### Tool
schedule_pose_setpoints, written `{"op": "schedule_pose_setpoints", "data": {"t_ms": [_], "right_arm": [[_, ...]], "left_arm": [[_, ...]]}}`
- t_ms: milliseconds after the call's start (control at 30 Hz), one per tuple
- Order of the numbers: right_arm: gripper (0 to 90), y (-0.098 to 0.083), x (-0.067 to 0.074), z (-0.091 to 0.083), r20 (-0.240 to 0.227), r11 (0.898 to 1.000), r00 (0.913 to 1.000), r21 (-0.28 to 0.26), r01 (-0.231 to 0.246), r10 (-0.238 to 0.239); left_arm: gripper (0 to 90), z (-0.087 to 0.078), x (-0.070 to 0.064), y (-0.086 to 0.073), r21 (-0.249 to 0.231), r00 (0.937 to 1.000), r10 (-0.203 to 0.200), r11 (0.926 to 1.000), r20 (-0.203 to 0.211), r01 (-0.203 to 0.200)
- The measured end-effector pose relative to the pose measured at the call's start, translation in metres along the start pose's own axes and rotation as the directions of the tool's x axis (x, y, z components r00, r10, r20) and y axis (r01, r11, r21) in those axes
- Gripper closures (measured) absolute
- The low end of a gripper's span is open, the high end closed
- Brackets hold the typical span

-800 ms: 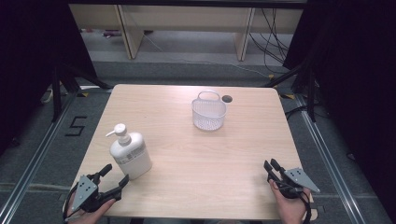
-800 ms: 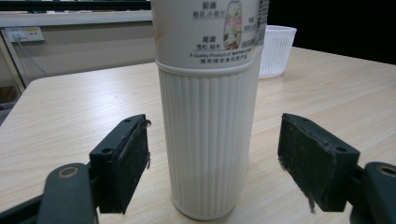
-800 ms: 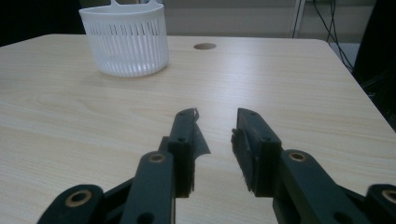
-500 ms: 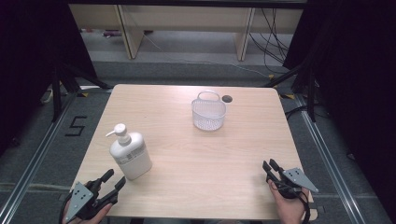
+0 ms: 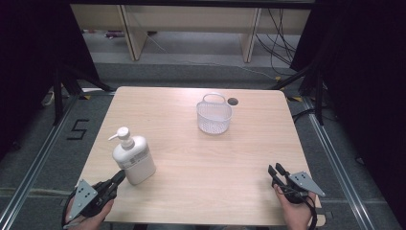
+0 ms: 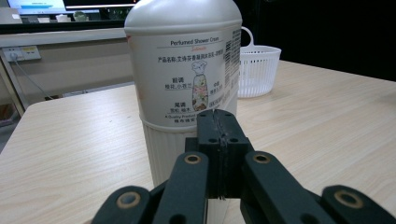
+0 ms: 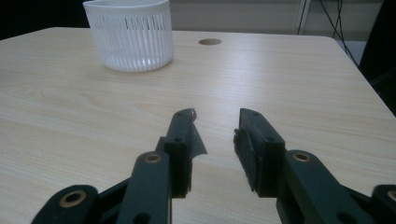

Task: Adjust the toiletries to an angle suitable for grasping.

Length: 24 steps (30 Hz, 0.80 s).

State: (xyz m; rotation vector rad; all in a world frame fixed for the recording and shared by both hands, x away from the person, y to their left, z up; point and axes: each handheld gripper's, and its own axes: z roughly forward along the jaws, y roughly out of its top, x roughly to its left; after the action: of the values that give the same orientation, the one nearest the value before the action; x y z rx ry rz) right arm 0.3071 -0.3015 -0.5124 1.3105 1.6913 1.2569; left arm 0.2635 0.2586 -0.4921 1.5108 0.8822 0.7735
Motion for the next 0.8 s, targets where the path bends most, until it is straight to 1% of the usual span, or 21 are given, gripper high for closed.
{"op": "schedule_pose_setpoints", "data": {"t_ms": [33, 133, 167, 200, 233, 267, 300, 333, 367, 400, 433, 467, 500, 533, 567, 600, 633, 700, 733, 767, 800], "right_arm": [[66.0, 0.000, -0.001, 0.001, 0.003, 1.000, 0.9998, -0.003, 0.019, -0.019], [65.8, 0.000, 0.001, 0.001, -0.002, 1.000, 1.0000, 0.000, 0.005, -0.005], [65.7, 0.000, 0.000, 0.002, -0.001, 1.000, 0.9998, -0.011, 0.021, -0.021], [65.7, 0.000, 0.000, 0.002, -0.001, 1.000, 0.9998, -0.011, 0.021, -0.021], [65.5, 0.000, 0.004, 0.000, 0.008, 1.000, 0.9998, 0.014, -0.020, 0.020], [65.5, 0.000, 0.004, 0.001, 0.007, 1.000, 0.9998, 0.014, -0.018, 0.018], [65.4, 0.001, 0.002, 0.001, 0.009, 1.000, 0.9999, 0.005, 0.011, -0.011], [65.4, 0.001, 0.002, 0.001, 0.009, 1.000, 0.9999, 0.005, 0.011, -0.011], [65.4, 0.000, 0.002, 0.003, 0.000, 1.000, 1.0000, -0.003, 0.005, -0.005], [65.4, 0.001, 0.003, 0.002, 0.006, 1.000, 1.0000, 0.007, 0.004, -0.004], [65.4, 0.000, 0.003, 0.003, -0.006, 1.000, 1.0000, 0.000, 0.004, -0.004], [65.4, 0.001, 0.003, 0.002, 0.004, 1.000, 1.0000, 0.004, 0.007, -0.007], [65.3, 0.001, 0.003, 0.002, 0.005, 1.000, 0.9999, 0.004, 0.008, -0.008], [65.3, 0.001, 0.003, 0.002, 0.005, 1.000, 0.9999, 0.004, 0.008, -0.008], [65.2, 0.000, 0.003, 0.003, 0.005, 1.000, 0.9999, 0.000, 0.010, -0.010], [65.2, 0.000, 0.003, 0.003, 0.005, 1.000, 0.9999, 0.000, 0.010, -0.010], [65.0, 0.000, 0.003, 0.004, 0.000, 1.000, 1.0000, -0.015, 0.008, -0.008], [64.8, 0.000, 0.003, 0.004, -0.005, 1.000, 1.0000, -0.016, 0.004, -0.004], [64.8, 0.000, 0.002, 0.004, -0.010, 1.000, 0.9999, -0.016, 0.008, -0.008], [64.6, 0.000, 0.003, 0.004, -0.002, 1.000, 1.0000, -0.013, 0.004, -0.004], [64.6, 0.000, 0.003, 0.004, -0.003, 1.000, 1.0000, -0.016, 0.003, -0.003]], "left_arm": [[89.4, 0.003, 0.001, 0.002, 0.012, 1.0000, 0.009, 0.9999, 0.003, -0.009], [89.4, 0.006, 0.003, 0.003, 0.014, 0.9998, 0.018, 0.9997, 0.002, -0.018], [89.5, 0.009, 0.004, 0.003, 0.009, 0.9999, 0.015, 0.9999, -0.002, -0.014], [89.5, 0.009, 0.004, 0.003, 0.009, 0.9999, 0.015, 0.9999, -0.002, -0.014], [89.5, 0.011, 0.006, 0.004, 0.025, 0.9998, 0.015, 0.9996, -0.014, -0.014], [89.5, 0.013, 0.008, 0.003, 0.015, 0.9998, 0.016, 0.9998, -0.010, -0.016], [89.5, 0.013, 0.009, 0.004, 0.032, 0.9997, 0.017, 0.9994, -0.019, -0.016], [89.5, 0.013, 0.009, 0.004, 0.032, 0.9997, 0.017, 0.9994, -0.019, -0.016], [89.5, 0.017, 0.012, 0.003, 0.039, 0.9996, 0.014, 0.9992, -0.025, -0.013], [89.4, 0.019, 0.014, 0.003, 0.042, 0.9995, 0.013, 0.9990, -0.029, -0.012], [89.5, 0.021, 0.016, 0.002, 0.046, 0.9994, 0.014, 0.9989, -0.031, -0.012], [89.4, 0.024, 0.017, 0.002, 0.037, 0.9995, 0.010, 0.9993, -0.028, -0.009], [89.5, 0.026, 0.018, 0.002, 0.049, 0.9993, 0.011, 0.9988, -0.034, -0.010], [89.5, 0.026, 0.018, 0.002, 0.049, 0.9993, 0.011, 0.9988, -0.034, -0.010], [89.4, 0.029, 0.020, 0.003, 0.051, 0.9993, 0.015, 0.9986, -0.033, -0.014], [89.4, 0.029, 0.020, 0.003, 0.051, 0.9993, 0.015, 0.9986, -0.033, -0.014], [89.4, 0.031, 0.021, 0.003, 0.053, 0.9993, 0.019, 0.9984, -0.032, -0.018], [89.4, 0.033, 0.023, 0.004, 0.059, 0.9991, 0.021, 0.9981, -0.036, -0.019], [89.4, 0.034, 0.023, 0.003, 0.048, 0.9993, 0.017, 0.9987, -0.034, -0.016], [89.4, 0.034, 0.024, 0.003, 0.059, 0.9989, 0.023, 0.9981, -0.041, -0.020], [89.5, 0.034, 0.024, 0.003, 0.058, 0.9989, 0.018, 0.9982, -0.044, -0.016]]}}
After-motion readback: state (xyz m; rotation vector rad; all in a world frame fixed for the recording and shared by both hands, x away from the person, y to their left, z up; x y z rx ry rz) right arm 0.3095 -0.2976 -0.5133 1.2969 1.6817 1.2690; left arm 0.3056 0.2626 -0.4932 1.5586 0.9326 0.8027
